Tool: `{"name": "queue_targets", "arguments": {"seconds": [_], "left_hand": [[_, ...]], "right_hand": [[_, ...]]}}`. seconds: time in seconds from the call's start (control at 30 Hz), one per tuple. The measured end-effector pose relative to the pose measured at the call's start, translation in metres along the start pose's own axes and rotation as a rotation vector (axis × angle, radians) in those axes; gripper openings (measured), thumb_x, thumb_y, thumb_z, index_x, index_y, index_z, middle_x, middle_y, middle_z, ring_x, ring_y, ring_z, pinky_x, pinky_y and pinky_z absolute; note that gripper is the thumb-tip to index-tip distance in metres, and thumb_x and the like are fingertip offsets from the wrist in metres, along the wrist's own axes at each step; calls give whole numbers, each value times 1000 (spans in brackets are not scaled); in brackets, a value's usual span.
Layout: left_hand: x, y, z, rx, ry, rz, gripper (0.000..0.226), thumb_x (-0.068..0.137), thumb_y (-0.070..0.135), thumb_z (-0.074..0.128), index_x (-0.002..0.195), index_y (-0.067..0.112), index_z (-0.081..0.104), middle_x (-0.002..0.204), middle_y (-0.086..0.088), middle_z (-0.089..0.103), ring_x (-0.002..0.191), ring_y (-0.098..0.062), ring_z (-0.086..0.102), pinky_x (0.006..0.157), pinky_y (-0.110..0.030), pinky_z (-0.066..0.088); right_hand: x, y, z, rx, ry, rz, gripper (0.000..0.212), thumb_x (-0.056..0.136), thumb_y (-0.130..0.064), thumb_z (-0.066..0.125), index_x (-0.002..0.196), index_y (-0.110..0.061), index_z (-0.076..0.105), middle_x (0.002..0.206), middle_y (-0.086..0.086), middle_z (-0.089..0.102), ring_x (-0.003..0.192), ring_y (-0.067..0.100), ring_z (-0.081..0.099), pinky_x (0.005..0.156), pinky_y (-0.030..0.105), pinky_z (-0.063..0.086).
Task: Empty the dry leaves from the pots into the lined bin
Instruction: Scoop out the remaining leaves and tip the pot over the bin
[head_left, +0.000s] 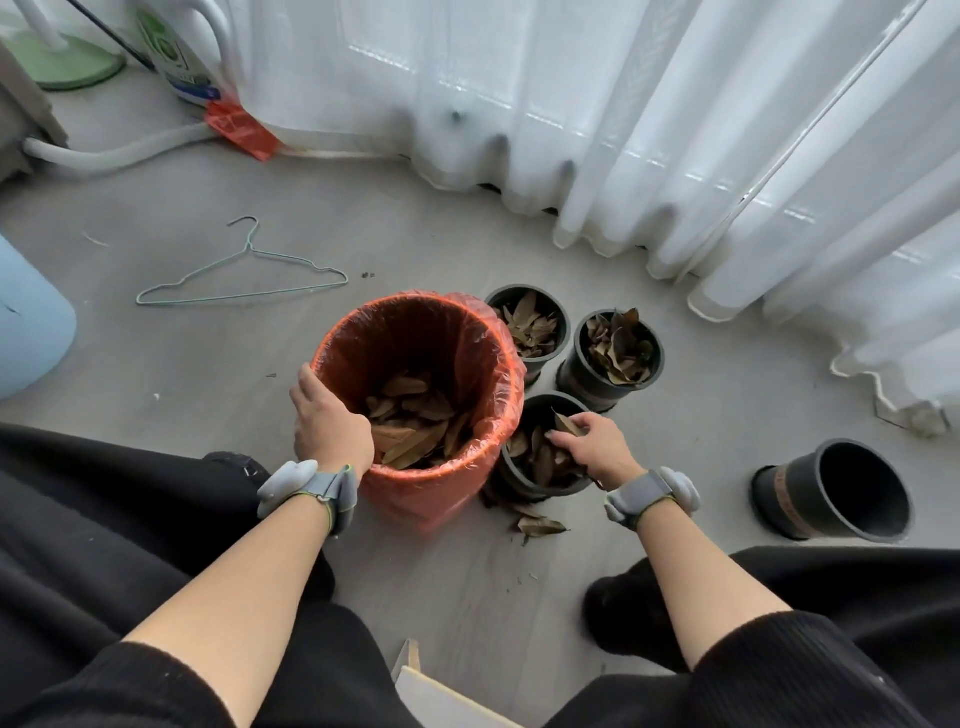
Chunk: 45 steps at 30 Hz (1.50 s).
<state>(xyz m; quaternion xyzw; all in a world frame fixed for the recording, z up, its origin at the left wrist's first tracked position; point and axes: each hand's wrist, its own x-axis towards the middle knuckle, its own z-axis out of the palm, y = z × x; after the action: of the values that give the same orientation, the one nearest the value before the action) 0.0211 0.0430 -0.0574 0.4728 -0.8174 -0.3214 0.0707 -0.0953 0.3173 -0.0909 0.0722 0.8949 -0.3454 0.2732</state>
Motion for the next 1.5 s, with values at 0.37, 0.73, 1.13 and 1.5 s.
{"name": "queue_targets", "arguments": {"seconds": [0.37,0.73,1.13,1.5], "left_hand": [[-2,0,1,-18,-4,0,76,79,-10,45,147,12,21,142,-17,33,112,-50,49,93,-52,41],[-2,3,1,0,-16,2,77,79,-10,45,148,12,19,142,-15,33,114,-47,49,92,-49,42],[0,0,2,11,-10,1,78,80,-8,46,150,13,18,148,-12,30,117,-46,48,94,-50,41],[1,-2,7,23,21,47,76,81,-9,42,149,16,17,146,-11,32,116,-44,50,93,-49,43]], "right_hand": [[-57,-100,-46,663,2,-232,27,89,-16,70,112,-9,58,83,11,68,60,16,63,49,23,51],[-60,-160,27,312,-105,-522,40,88,-31,70,122,-14,59,114,-3,65,102,7,62,86,16,50],[9,-35,-12,305,358,-28,24,92,-22,52,111,-14,63,106,9,69,101,27,65,93,44,53],[31,3,68,-65,57,298,98,79,-53,72,146,-1,23,151,26,23,139,44,28,116,49,25]]}}
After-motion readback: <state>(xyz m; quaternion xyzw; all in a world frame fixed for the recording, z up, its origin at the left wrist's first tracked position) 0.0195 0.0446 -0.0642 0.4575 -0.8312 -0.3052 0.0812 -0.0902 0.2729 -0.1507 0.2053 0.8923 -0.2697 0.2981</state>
